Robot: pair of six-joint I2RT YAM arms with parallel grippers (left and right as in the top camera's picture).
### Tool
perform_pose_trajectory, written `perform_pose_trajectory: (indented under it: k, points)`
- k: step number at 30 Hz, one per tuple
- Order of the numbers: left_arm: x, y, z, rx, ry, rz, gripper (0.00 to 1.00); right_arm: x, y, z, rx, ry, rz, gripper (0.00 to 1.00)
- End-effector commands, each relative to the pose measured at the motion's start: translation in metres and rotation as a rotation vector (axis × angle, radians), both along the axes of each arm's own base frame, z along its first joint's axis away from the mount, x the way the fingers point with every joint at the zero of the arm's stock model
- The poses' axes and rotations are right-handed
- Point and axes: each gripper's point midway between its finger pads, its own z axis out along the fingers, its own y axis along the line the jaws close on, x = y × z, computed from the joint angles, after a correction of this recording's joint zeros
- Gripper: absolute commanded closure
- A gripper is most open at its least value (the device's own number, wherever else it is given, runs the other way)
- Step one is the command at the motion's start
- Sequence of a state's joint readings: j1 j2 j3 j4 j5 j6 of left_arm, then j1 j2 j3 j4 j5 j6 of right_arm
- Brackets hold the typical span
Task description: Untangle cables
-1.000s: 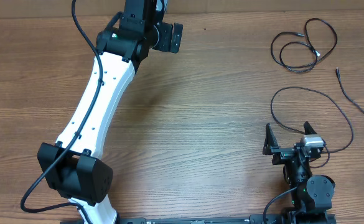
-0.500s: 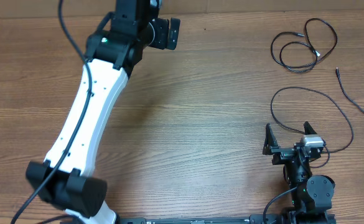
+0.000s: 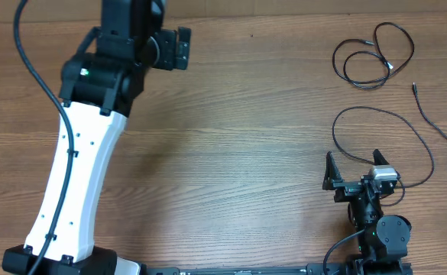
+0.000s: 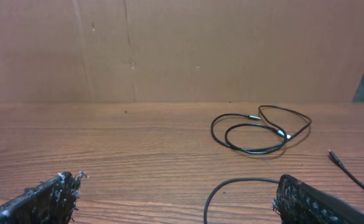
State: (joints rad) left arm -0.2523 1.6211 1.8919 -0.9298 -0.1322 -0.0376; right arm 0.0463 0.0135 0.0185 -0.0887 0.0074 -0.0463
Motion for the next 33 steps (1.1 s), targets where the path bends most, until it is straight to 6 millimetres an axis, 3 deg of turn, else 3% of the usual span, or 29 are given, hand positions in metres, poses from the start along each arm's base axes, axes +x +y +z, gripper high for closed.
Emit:
perform_pose_trajectory:
  k: [1, 11, 17, 20, 25, 29, 33]
  points:
    - [-0.012, -0.003, 0.014, -0.041, -0.027, -0.052, 0.00, 0.000, 0.000, -0.002, -0.014, -0.007, 0.000, 0.00]
    - [-0.031, 0.016, 0.040, -0.122, -0.104, -0.063, 0.00, 0.000, 0.000, -0.002, -0.014, -0.007, 0.000, 0.00]
    - [-0.061, 0.052, 0.035, -0.205, -0.110, -0.015, 0.00, 0.000, 0.000, -0.002, -0.014, -0.007, 0.000, 0.00]
    - [-0.086, 0.069, 0.030, -0.242, -0.141, 0.051, 0.00, 0.000, 0.000, -0.002, -0.014, -0.007, 0.000, 0.00]
    - [-0.138, 0.070, 0.022, -0.241, -0.260, 0.046, 0.01, 0.000, 0.000, -0.002, -0.014, -0.007, 0.000, 0.00]
    - [-0.187, 0.069, -0.001, -0.257, -0.348, 0.045, 0.01, 0.000, 0.000, -0.002, -0.014, -0.007, 0.000, 0.00]
    - [-0.224, 0.075, -0.032, -0.314, -0.405, 0.108, 0.01, 0.000, 0.000, -0.002, -0.014, -0.007, 0.000, 0.00]
